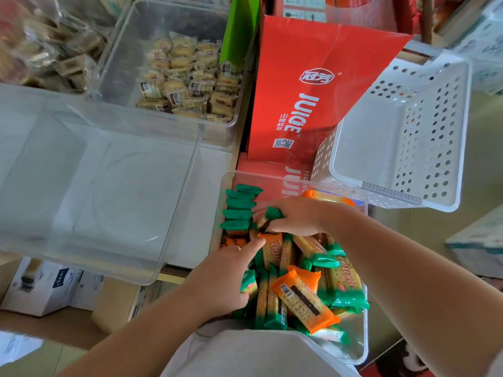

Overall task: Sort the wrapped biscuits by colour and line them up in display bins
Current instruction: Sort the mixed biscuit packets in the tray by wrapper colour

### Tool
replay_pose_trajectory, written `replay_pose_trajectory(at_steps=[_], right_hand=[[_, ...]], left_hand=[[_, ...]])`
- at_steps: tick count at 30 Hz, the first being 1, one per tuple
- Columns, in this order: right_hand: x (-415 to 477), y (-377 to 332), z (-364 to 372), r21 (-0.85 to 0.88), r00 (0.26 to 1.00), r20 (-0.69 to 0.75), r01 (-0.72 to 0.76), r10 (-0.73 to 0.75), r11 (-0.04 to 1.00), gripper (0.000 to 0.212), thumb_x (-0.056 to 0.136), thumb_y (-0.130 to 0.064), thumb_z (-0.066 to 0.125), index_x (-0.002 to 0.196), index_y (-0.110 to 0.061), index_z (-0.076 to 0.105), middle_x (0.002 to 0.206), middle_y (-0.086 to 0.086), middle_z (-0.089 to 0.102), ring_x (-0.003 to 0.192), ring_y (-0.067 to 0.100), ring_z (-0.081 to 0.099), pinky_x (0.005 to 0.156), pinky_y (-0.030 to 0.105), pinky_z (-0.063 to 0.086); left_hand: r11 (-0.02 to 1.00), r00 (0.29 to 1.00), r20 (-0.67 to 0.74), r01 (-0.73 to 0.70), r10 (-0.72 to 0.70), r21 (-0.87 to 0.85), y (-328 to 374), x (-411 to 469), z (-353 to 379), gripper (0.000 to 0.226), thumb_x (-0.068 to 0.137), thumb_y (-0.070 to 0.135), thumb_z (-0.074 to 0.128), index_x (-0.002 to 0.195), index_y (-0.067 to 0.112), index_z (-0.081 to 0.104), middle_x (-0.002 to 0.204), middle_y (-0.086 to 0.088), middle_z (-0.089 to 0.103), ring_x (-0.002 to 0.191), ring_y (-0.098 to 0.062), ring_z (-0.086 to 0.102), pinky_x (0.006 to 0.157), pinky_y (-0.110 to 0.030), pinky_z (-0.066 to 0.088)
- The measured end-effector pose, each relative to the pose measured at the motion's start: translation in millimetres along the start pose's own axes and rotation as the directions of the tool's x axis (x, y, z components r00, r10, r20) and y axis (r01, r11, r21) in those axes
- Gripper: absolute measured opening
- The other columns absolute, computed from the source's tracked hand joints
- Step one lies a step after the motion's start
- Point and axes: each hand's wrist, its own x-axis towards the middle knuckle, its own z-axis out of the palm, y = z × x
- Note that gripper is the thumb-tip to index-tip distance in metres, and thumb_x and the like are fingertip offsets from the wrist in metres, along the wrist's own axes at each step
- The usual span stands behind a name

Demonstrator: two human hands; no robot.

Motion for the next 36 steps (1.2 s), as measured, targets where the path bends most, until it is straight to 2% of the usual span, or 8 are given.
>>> replay_pose_trajectory(at_steps=[3, 6, 15, 23, 25, 27, 30, 36], right_hand=[[3, 2, 7, 0.027, 0.993, -0.108, -0.042, 0.045, 0.999, 0.05, 0.086, -0.05, 0.05, 0.132, -0.03, 0.051, 0.115, 0.002, 0.067, 0.094, 0.021, 0.063, 0.081, 0.04, 0.053], [11, 7, 12, 0.002, 0.944, -0.311, -0.115, 0.11, 0.993, 0.038, 0.097, -0.038, 0.054, 0.128, -0.016, 0.053, 0.112, 0.009, 0.066, 0.093, 0.029, 0.063, 0.072, 0.035, 0.049], [15, -3, 17, -0.254, 0.818, -0.565, -0.297, 0.108, 0.92, 0.03, 0.098, -0.041, 0.059, 0.114, -0.016, 0.062, 0.102, 0.009, 0.069, 0.091, 0.032, 0.066, 0.065, 0.035, 0.044], [0, 4, 37, -0.129, 0.769, -0.637, -0.047, -0.046, 0.991, 0.046, 0.096, -0.04, 0.059, 0.134, -0.026, 0.036, 0.09, 0.004, 0.07, 0.074, 0.03, 0.068, 0.062, 0.041, 0.058], [-9, 9, 42, -0.137, 0.721, -0.68, 0.057, -0.136, 0.989, 0.037, 0.097, -0.038, 0.058, 0.129, -0.026, 0.045, 0.086, 0.002, 0.071, 0.069, 0.027, 0.068, 0.058, 0.041, 0.058], [-16, 12, 43, -0.101, 0.693, -0.704, 0.119, -0.155, 0.988, 0.025, 0.096, -0.028, 0.062, 0.118, -0.019, 0.061, 0.086, 0.002, 0.071, 0.07, 0.026, 0.069, 0.06, 0.042, 0.059], [-21, 10, 42, -0.086, 0.747, -0.65, 0.109, -0.139, 0.99, 0.021, 0.094, -0.019, 0.063, 0.113, -0.017, 0.071, 0.095, 0.004, 0.074, 0.083, 0.028, 0.07, 0.072, 0.044, 0.059], [-13, -8, 38, -0.224, 0.889, -0.457, -0.086, -0.027, 0.971, 0.049, 0.104, -0.035, 0.045, 0.15, -0.021, 0.039, 0.144, 0.005, 0.056, 0.131, 0.032, 0.049, 0.109, 0.045, 0.039]], left_hand=[[0.996, 0.999, -0.006, 0.04, -0.041, -0.075, 0, 2, -2, 0.102, 0.081, 0.033, 0.077, 0.156, 0.041, 0.008, 0.135, 0.008, 0.054, 0.116, -0.009, 0.055, 0.096, -0.023, 0.049], [0.985, 0.994, 0.006, 0.111, -0.111, -0.133, 2, 5, -3, 0.103, 0.079, 0.03, 0.08, 0.155, 0.041, 0.012, 0.133, 0.007, 0.057, 0.115, -0.011, 0.057, 0.095, -0.026, 0.051], [0.95, 0.979, 0.063, 0.203, -0.193, -0.239, 1, 7, -5, 0.101, 0.074, 0.021, 0.083, 0.152, 0.043, 0.022, 0.138, 0.007, 0.054, 0.123, -0.015, 0.055, 0.094, -0.03, 0.054], [0.95, 0.975, -0.115, 0.155, -0.192, -0.273, 6, -13, -18, 0.091, 0.076, 0.022, 0.081, 0.147, 0.049, 0.029, 0.116, 0.017, 0.058, 0.107, -0.005, 0.06, 0.086, -0.023, 0.054], [0.938, 0.967, -0.142, 0.159, -0.211, -0.306, 4, -19, -29, 0.094, 0.075, 0.024, 0.084, 0.146, 0.053, 0.029, 0.115, 0.02, 0.053, 0.101, -0.003, 0.06, 0.082, -0.021, 0.053], [0.917, 0.956, -0.164, 0.171, -0.242, -0.36, 0, -22, -40, 0.097, 0.071, 0.027, 0.088, 0.144, 0.057, 0.031, 0.118, 0.021, 0.053, 0.099, -0.001, 0.061, 0.083, -0.023, 0.055], [0.88, 0.938, -0.195, 0.176, -0.285, -0.44, -6, -21, -51, 0.098, 0.067, 0.027, 0.092, 0.141, 0.057, 0.036, 0.122, 0.016, 0.059, 0.101, -0.005, 0.064, 0.086, -0.033, 0.06], [0.812, 0.897, -0.274, 0.139, -0.345, -0.567, -6, -6, -53, 0.092, 0.068, 0.019, 0.093, 0.139, 0.049, 0.043, 0.109, 0.025, 0.056, 0.102, 0.006, 0.057, 0.075, -0.014, 0.048]])
